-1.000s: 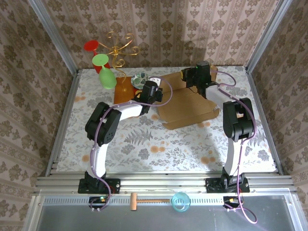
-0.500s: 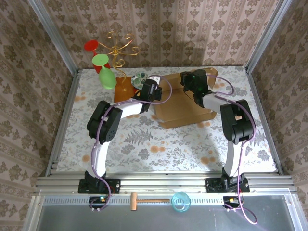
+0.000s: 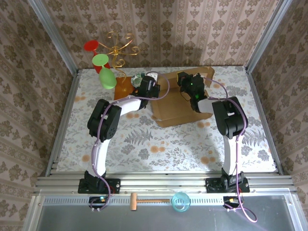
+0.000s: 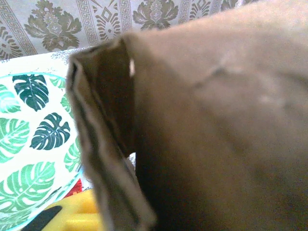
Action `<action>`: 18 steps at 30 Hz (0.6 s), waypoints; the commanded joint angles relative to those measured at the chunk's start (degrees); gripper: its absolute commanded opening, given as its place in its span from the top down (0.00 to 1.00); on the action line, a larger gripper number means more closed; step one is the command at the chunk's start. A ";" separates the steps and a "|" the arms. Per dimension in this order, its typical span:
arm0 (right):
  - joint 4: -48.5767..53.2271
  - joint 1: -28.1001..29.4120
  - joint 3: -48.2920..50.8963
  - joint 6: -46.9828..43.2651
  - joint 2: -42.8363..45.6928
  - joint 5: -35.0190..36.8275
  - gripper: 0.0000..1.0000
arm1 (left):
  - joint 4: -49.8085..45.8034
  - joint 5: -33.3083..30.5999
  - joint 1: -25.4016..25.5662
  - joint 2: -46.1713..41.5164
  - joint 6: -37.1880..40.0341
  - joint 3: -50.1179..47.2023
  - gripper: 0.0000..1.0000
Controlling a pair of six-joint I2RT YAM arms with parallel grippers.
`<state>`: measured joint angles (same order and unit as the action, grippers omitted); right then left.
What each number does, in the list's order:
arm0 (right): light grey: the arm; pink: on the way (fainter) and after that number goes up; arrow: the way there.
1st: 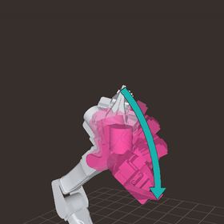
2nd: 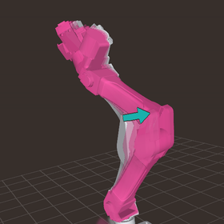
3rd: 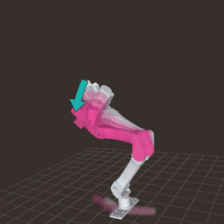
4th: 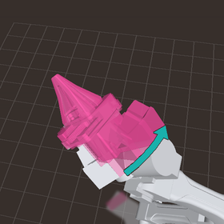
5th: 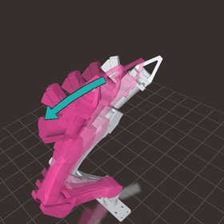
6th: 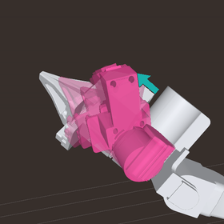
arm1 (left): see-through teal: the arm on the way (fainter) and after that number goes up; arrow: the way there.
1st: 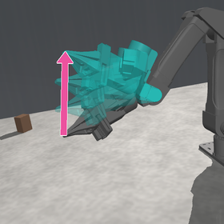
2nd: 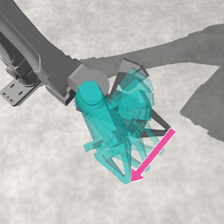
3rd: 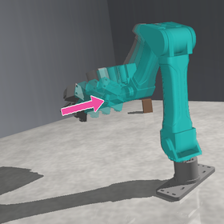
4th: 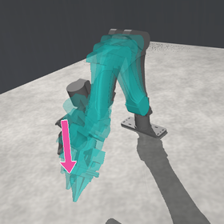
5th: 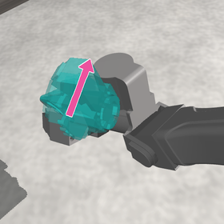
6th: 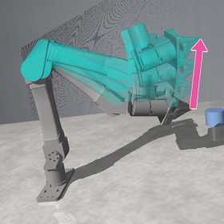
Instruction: Fold the paper box
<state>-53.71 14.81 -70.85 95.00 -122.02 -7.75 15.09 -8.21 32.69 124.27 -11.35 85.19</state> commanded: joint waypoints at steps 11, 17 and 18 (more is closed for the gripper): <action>2.74 3.03 1.15 2.23 -2.88 -6.67 1.00 | -9.03 -6.58 -0.37 4.73 -2.00 9.52 0.85; 1.34 2.91 1.33 2.55 -3.58 -6.75 1.00 | -9.54 -8.88 0.51 4.63 -3.28 9.53 0.98; 1.38 2.93 1.40 2.58 -3.43 -6.75 1.00 | -9.82 -9.26 0.61 4.66 -3.32 9.64 1.00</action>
<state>-56.18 15.16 -70.89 96.27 -123.20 -5.30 6.83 -15.79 33.63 127.42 -13.26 92.99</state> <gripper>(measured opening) 0.061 0.103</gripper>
